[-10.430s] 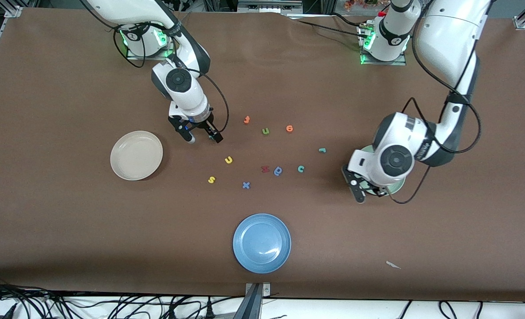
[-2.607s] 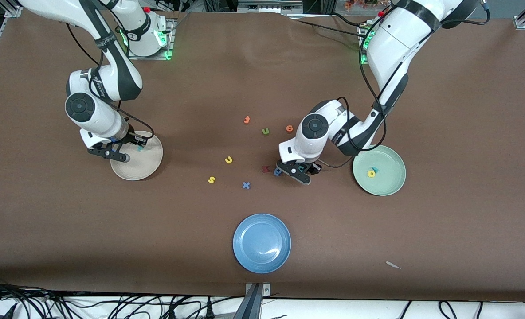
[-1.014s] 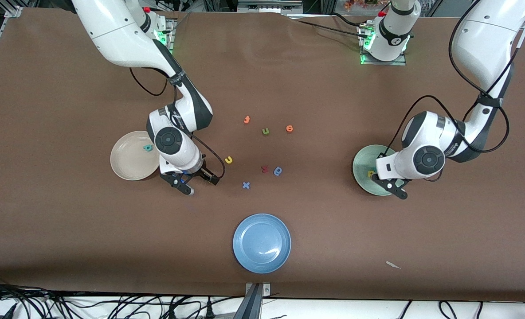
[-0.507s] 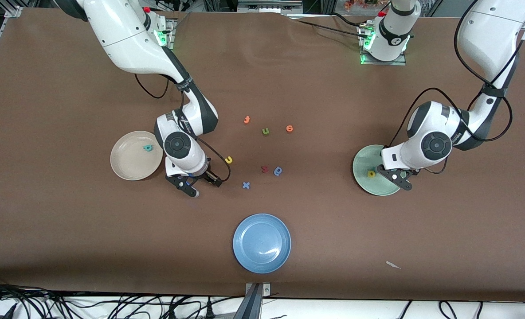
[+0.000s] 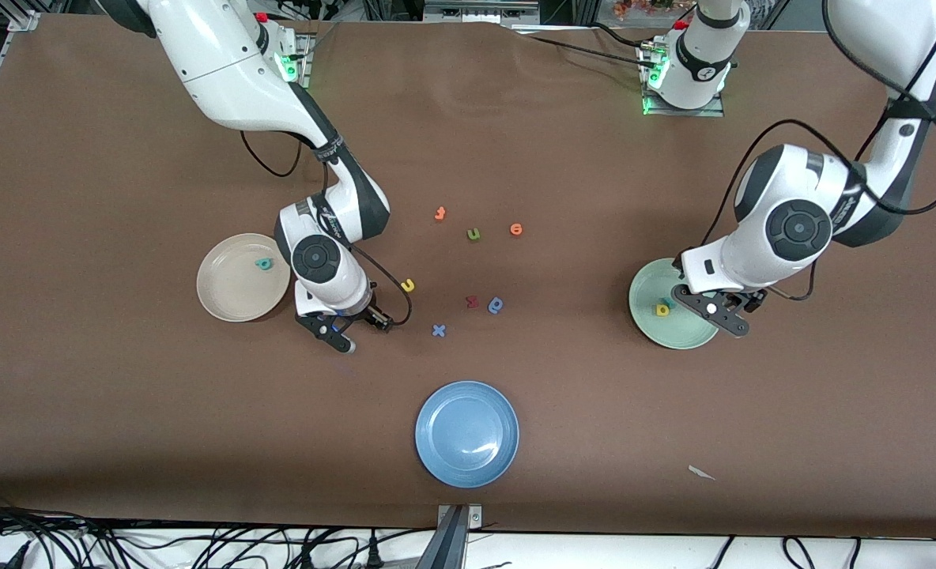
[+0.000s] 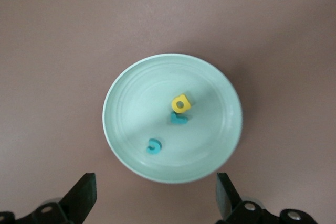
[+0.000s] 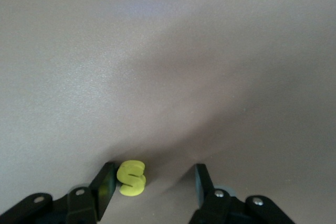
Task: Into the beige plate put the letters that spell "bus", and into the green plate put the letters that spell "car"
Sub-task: 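Place the teal c on the green plate with the left gripper, then place the yellow s on the cream plate with the right gripper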
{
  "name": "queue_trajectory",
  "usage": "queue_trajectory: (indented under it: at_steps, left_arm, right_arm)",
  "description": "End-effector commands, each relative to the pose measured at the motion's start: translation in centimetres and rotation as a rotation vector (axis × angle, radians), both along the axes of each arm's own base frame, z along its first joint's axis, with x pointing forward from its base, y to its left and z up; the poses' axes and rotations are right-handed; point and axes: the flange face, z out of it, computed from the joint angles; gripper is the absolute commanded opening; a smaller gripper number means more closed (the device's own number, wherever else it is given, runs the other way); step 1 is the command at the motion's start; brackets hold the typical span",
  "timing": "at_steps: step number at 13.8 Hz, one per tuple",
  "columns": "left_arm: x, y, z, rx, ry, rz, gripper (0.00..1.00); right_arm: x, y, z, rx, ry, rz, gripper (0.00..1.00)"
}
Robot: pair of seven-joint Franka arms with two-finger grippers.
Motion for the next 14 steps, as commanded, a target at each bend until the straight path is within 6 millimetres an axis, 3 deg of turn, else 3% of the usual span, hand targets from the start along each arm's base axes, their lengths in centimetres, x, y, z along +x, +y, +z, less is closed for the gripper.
queue_trajectory:
  at_steps: [1, 4, 5, 6, 7, 8, 10, 12, 14]
  left_arm:
    - [0.7, -1.5, 6.2, -0.001, 0.027, 0.069, 1.0]
    - [1.5, -0.2, 14.0, -0.043, 0.02, 0.166, 1.0]
    - [1.6, 0.6, 15.8, -0.046, 0.014, 0.174, 1.0]
    - [1.0, 0.6, 17.7, -0.03, -0.019, 0.188, 1.0]
    - [1.1, 2.1, 18.3, -0.021, -0.032, 0.224, 1.0]
    - [0.8, 2.9, 19.6, -0.015, -0.064, 0.256, 1.0]
    - [0.8, 5.4, 22.7, -0.099, -0.172, 0.33, 1.0]
    - [-1.7, 5.8, 23.0, -0.196, -0.205, 0.381, 1.0]
    - [-2.7, 4.8, 21.6, -0.061, -0.219, 0.357, 1.0]
  right_arm:
    - [0.1, 0.4, -0.3, 0.004, 0.008, -0.012, 0.54]
    - [-0.1, 0.8, -0.4, 0.02, 0.017, -0.025, 0.43]
    - [-0.1, 0.8, -0.3, 0.022, 0.016, -0.026, 0.42]
    - [-0.2, 0.9, -0.4, 0.021, 0.018, -0.024, 0.3]
    - [-0.2, 0.9, -0.4, 0.021, 0.018, -0.023, 0.27]
    - [-0.3, 0.8, -0.5, 0.021, 0.019, -0.023, 0.18]
    - [-0.3, 0.8, -0.5, 0.02, 0.019, -0.023, 0.14]
    - [-0.2, 0.6, -0.1, 0.022, 0.016, -0.023, 0.13]
    - [0.4, -1.5, 3.2, 0.023, 0.021, 0.009, 0.1]
